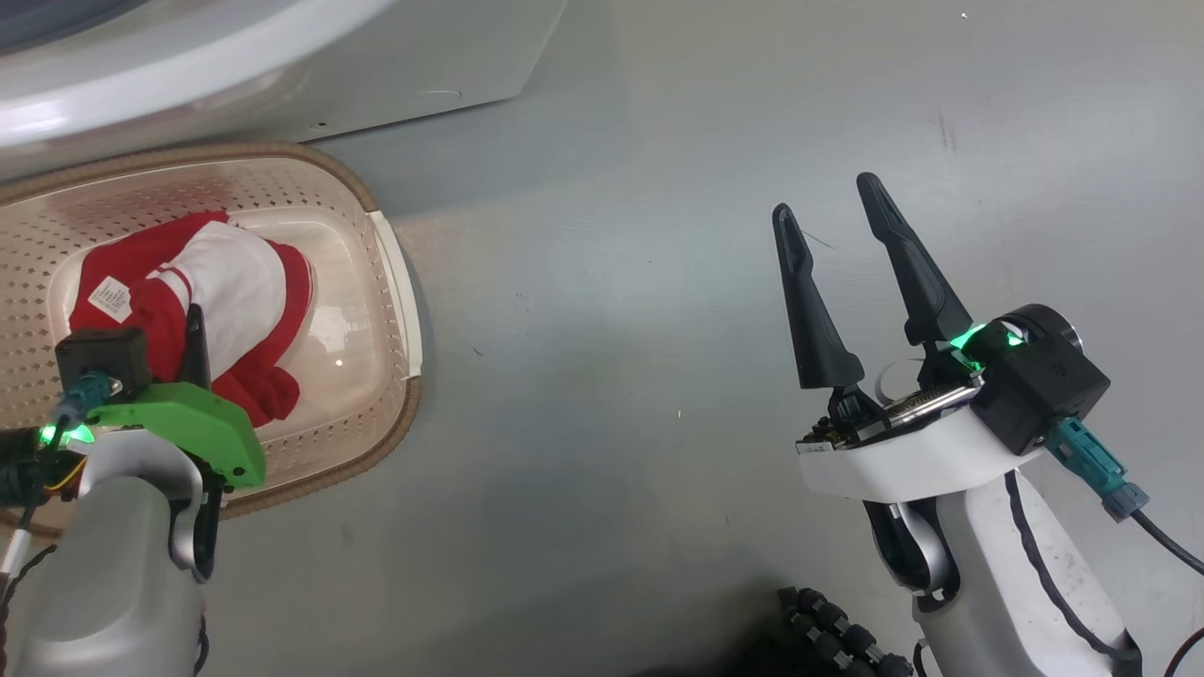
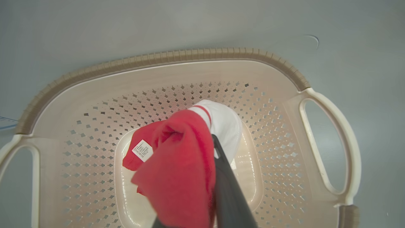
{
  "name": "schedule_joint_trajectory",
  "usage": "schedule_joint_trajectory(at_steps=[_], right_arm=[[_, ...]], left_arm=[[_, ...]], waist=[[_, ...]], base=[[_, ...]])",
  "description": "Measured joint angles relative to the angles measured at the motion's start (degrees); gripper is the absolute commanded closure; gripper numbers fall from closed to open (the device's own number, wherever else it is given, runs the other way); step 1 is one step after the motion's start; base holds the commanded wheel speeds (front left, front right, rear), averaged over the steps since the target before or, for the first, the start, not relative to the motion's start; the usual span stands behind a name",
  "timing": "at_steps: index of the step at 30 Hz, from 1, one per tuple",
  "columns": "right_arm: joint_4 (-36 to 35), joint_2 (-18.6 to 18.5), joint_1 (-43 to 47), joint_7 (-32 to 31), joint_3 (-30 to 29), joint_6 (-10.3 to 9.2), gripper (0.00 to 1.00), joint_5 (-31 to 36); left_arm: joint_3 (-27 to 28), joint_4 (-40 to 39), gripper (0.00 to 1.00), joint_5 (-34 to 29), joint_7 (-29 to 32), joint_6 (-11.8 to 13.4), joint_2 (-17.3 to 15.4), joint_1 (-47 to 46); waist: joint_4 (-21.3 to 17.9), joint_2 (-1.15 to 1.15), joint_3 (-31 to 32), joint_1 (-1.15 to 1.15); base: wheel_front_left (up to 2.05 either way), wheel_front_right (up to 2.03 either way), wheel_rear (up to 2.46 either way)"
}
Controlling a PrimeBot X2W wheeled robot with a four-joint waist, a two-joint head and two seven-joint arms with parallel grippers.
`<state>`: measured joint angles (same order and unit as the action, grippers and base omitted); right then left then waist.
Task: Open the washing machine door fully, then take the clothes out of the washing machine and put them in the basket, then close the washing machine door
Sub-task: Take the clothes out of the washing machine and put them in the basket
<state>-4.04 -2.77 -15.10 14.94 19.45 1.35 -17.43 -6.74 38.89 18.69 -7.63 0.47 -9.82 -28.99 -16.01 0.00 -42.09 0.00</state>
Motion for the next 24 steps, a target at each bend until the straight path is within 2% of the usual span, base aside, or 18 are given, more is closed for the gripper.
schedule_joint_trajectory(at_steps=[7, 8, 9, 10, 24], right_arm=[[0.38, 0.0, -0.47, 0.0, 0.34, -0.08, 0.0, -0.03], [0.55, 0.0, -0.72, 0.0, 0.37, -0.09, 0.0, -0.04], [0.77, 0.0, -0.97, 0.0, 0.38, -0.29, 0.0, -0.07], [1.01, 0.0, -1.08, 0.0, 0.37, -0.49, 0.0, -0.11], [3.38, -0.01, -1.09, 0.0, -0.25, -0.66, 0.0, -0.11]], left_arm=[[0.68, 3.2, 1.0, 0.59, -0.13, -0.29, 0.04, -1.91], [0.74, 3.68, 0.8, 0.7, -0.49, -0.29, 0.07, -2.25], [0.77, 4.31, 0.35, 0.74, -0.82, -0.3, 0.13, -2.54], [0.81, 5.5, 0.0, 0.75, -1.23, -0.3, 0.32, -2.81], [-0.53, 9.95, 0.0, 0.86, -5.63, -0.96, 2.9, -2.86]], waist=[[-0.17, 0.0, -0.31, 0.0], [-0.16, 0.0, -0.26, 0.0], [-0.13, 0.0, -0.15, 0.0], [-0.06, 0.0, 0.19, 0.0], [1.43, 0.0, 4.2, 0.0]], base=[[0.0, 0.0, 0.0], [0.0, 0.0, 0.0], [0.0, 0.0, 0.0], [0.0, 0.0, 0.0], [0.0, 0.0, 0.0]])
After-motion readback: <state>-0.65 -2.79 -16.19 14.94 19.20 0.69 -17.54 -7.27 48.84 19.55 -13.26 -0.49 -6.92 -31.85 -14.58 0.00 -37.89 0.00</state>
